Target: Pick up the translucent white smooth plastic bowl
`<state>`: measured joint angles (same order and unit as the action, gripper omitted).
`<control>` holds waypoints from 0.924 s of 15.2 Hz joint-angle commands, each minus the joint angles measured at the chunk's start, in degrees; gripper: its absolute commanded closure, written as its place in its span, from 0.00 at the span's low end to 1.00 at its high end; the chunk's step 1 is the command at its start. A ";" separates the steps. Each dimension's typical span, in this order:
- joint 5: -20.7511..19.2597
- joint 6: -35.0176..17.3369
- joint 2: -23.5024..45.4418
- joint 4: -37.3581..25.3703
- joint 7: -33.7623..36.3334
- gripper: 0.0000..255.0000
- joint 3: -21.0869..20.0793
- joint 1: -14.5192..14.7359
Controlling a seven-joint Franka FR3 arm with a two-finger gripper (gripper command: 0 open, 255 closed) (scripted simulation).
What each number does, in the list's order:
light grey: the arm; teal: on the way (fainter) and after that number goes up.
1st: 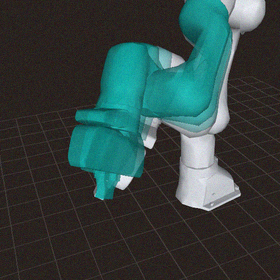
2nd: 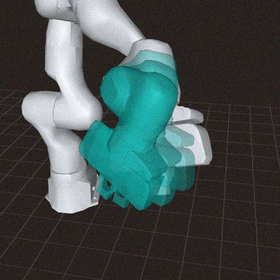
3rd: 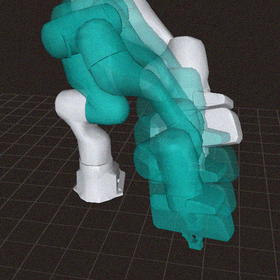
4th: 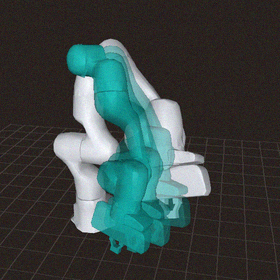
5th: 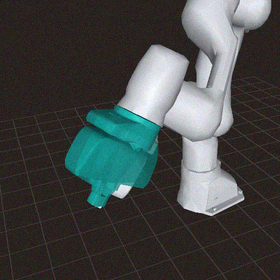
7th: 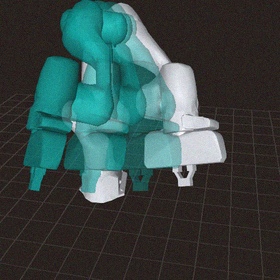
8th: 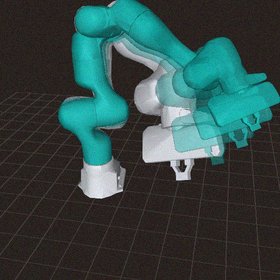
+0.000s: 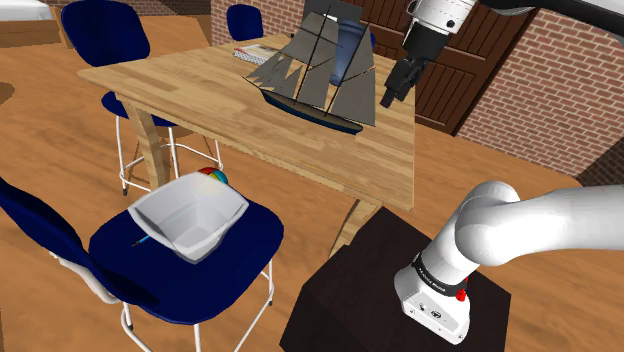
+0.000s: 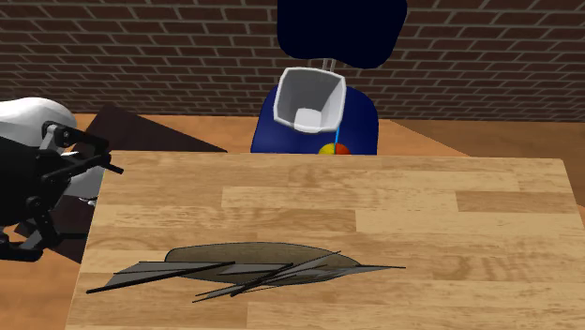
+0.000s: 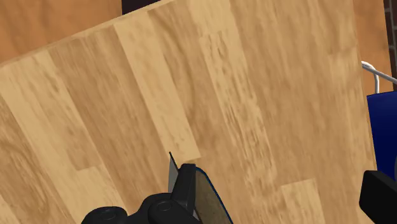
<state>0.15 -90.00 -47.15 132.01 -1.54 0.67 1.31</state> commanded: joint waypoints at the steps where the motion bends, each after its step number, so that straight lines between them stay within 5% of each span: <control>1: 0.00 0.00 0.00 0.00 0.00 0.00 0.00 0.00; 14: 6.34 -14.64 17.00 -0.45 9.63 0.00 -11.06 4.54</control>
<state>6.19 -103.48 -32.13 132.29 7.35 -9.55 5.59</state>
